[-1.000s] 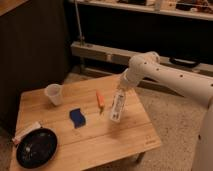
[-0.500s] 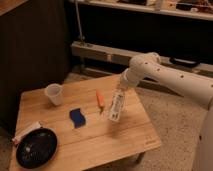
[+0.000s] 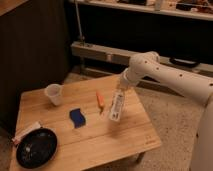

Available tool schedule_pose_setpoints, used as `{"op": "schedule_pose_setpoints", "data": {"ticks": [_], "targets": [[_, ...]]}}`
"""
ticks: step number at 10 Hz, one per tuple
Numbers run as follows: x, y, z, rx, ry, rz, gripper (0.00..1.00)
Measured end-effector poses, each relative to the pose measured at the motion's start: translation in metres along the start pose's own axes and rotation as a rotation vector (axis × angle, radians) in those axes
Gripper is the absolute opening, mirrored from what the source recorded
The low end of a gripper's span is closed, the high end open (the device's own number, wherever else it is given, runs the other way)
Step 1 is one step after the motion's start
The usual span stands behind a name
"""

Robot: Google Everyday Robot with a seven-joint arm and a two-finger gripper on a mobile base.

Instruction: Stand the bottle upright

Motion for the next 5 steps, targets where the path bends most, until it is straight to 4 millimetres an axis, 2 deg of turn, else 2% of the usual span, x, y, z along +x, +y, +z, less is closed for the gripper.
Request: {"op": "schedule_pose_setpoints", "data": {"ticks": [3, 4, 5], "targets": [[-0.0005, -0.0007, 0.0006, -0.004, -0.006, -0.008, 0.14], [-0.0005, -0.0016, 0.0011, -0.003, -0.009, -0.010, 0.17], [-0.0006, -0.0027, 0.0018, -0.003, -0.013, -0.013, 0.26]]}}
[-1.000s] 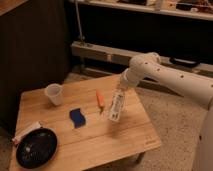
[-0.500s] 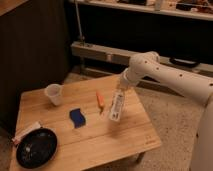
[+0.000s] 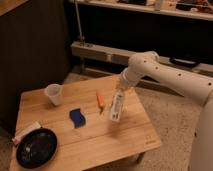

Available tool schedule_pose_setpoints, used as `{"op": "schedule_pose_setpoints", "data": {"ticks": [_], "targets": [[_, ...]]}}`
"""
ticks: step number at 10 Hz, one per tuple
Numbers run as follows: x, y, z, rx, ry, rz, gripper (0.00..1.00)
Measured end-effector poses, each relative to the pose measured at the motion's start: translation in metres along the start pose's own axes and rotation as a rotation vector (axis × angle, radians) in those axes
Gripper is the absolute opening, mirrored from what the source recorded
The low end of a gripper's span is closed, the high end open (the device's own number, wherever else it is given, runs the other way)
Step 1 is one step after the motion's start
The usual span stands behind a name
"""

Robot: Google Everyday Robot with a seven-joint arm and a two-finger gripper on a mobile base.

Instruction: Stand the bottle upright

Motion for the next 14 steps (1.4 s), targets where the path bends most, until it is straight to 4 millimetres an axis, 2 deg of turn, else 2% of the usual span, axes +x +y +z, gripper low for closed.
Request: {"op": "schedule_pose_setpoints", "data": {"ticks": [1, 2, 10, 14], "targets": [[0.000, -0.001, 0.001, 0.001, -0.004, -0.002, 0.34], [0.001, -0.002, 0.002, 0.001, -0.006, -0.004, 0.38], [0.011, -0.005, 0.007, 0.001, -0.026, 0.000, 0.38], [0.010, -0.003, 0.010, -0.007, -0.037, 0.001, 0.38]]}}
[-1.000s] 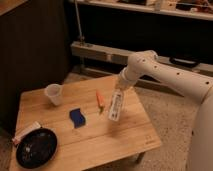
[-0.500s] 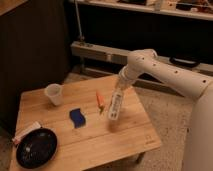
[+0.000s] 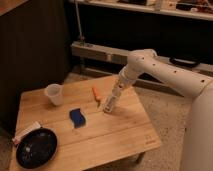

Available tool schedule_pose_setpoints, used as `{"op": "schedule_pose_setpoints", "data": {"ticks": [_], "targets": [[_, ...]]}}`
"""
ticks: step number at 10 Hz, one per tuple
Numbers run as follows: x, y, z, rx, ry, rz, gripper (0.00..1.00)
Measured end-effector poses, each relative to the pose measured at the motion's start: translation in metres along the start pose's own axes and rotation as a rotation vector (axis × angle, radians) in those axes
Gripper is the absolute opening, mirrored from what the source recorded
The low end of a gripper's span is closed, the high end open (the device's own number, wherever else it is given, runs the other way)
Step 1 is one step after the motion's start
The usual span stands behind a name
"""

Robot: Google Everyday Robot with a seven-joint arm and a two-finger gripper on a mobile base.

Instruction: Stand the bottle upright

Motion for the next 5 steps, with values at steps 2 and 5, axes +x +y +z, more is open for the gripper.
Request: {"op": "schedule_pose_setpoints", "data": {"ticks": [2, 5], "targets": [[-0.001, 0.000, 0.000, -0.005, -0.002, -0.001, 0.38], [0.000, -0.003, -0.011, -0.019, 0.008, -0.004, 0.38]]}}
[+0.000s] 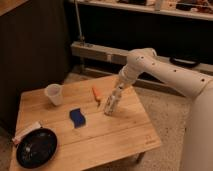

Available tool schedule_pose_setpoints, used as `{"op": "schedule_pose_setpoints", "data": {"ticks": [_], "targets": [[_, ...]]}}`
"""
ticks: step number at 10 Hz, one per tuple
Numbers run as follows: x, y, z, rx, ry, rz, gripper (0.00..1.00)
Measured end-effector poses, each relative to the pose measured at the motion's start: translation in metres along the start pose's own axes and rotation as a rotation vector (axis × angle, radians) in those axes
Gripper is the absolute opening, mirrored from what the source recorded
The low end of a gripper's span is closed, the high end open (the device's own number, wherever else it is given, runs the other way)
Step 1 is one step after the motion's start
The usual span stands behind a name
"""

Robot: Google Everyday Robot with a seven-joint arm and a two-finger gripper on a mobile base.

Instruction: Stand the bottle upright

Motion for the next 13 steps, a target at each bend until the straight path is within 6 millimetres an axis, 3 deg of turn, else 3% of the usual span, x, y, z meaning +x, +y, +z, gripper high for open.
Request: {"op": "schedule_pose_setpoints", "data": {"ticks": [5, 7, 9, 13], "targets": [[-0.005, -0.001, -0.026, -0.006, 0.005, -0.004, 0.38], [-0.008, -0.002, -0.025, 0.000, -0.023, 0.000, 0.43], [-0.007, -0.005, -0.023, -0.005, -0.039, 0.004, 0.60], [-0.003, -0.004, -0.007, -0.010, -0.072, 0.050, 0.62]]}}
